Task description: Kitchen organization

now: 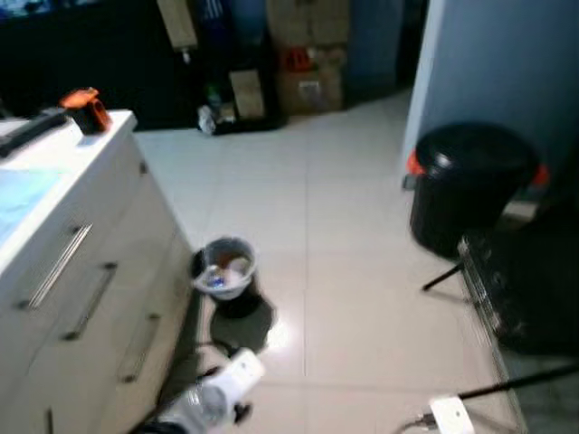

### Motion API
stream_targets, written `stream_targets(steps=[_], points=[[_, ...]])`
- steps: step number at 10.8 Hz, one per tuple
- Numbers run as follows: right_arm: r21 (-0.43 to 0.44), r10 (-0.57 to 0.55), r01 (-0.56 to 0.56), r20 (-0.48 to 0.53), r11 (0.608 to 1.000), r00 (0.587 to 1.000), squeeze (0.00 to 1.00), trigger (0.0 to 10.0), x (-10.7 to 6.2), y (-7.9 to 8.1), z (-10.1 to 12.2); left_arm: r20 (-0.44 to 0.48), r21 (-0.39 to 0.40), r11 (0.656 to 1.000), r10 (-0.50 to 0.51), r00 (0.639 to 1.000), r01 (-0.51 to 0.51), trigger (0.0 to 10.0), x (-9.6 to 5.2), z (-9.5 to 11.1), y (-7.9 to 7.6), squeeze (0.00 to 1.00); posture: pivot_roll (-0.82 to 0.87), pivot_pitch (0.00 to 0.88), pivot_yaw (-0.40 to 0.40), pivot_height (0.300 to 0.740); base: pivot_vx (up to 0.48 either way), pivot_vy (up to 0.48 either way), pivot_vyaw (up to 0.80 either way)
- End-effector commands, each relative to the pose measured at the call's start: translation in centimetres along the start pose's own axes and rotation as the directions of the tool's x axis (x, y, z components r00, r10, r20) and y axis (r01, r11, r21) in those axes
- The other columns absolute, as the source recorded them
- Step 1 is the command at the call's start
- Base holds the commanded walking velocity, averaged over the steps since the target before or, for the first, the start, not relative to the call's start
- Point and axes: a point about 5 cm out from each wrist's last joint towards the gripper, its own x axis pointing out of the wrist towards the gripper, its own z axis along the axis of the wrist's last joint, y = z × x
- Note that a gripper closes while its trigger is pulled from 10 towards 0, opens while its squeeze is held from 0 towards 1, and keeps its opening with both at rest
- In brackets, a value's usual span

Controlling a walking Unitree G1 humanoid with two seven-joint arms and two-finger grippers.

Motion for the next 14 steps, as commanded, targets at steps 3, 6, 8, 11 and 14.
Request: stream_targets(steps=[3, 6, 8, 11, 14], points=[[-0.059, 0.044, -0.044, 0.009, 0.997, 0.999, 0.00, 10.0, 0.1, 0.0, 0.5, -0.047, -0.031, 1.000, -0.003, 0.999, 0.002, 10.0, -0.1, -1.9, -1.0, 0.00, -0.12, 0.000, 0.044, 0.740, 0.000, 0.000, 0.00], [-0.093, 0.036, -0.035, 0.013, 0.995, 0.999, 0.00, 10.0, 0.1, -1.1, 1.1, -0.045, -0.056, 0.998, -0.006, 0.999, 0.003, 10.0, 0.0, -2.0, -2.0, 0.00, -0.13, 0.000, 0.017, 0.740, 0.000, 0.000, 0.00], [-0.118, 0.051, -0.049, 0.017, 0.992, 0.999, 0.00, 10.0, 0.1, -1.0, 1.3, -0.049, -0.035, 0.999, -0.005, 0.999, 0.003, 10.0, -0.1, -2.0, -1.8, 0.00, -0.12, 0.000, 0.008, 0.740, 0.000, 0.000, 0.00], [-0.107, 0.074, -0.069, 0.036, 0.992, 0.997, 0.00, 10.0, 0.2, 0.0, 1.7, -0.061, 0.003, 0.999, 0.045, 0.997, -0.045, 10.0, -0.4, -2.9, -0.1, 0.00, -0.10, 0.000, 0.052, 0.740, 0.000, 0.000, 0.00], [-0.119, 0.094, -0.089, 0.041, 0.989, 0.995, 0.00, 10.0, 0.3, 0.6, 2.0, -0.073, 0.033, 0.997, 0.079, 0.994, -0.076, 10.0, -0.6, -3.1, 0.8, 0.00, -0.09, 0.000, 0.066, 0.740, 0.000, 0.000, 0.00]])
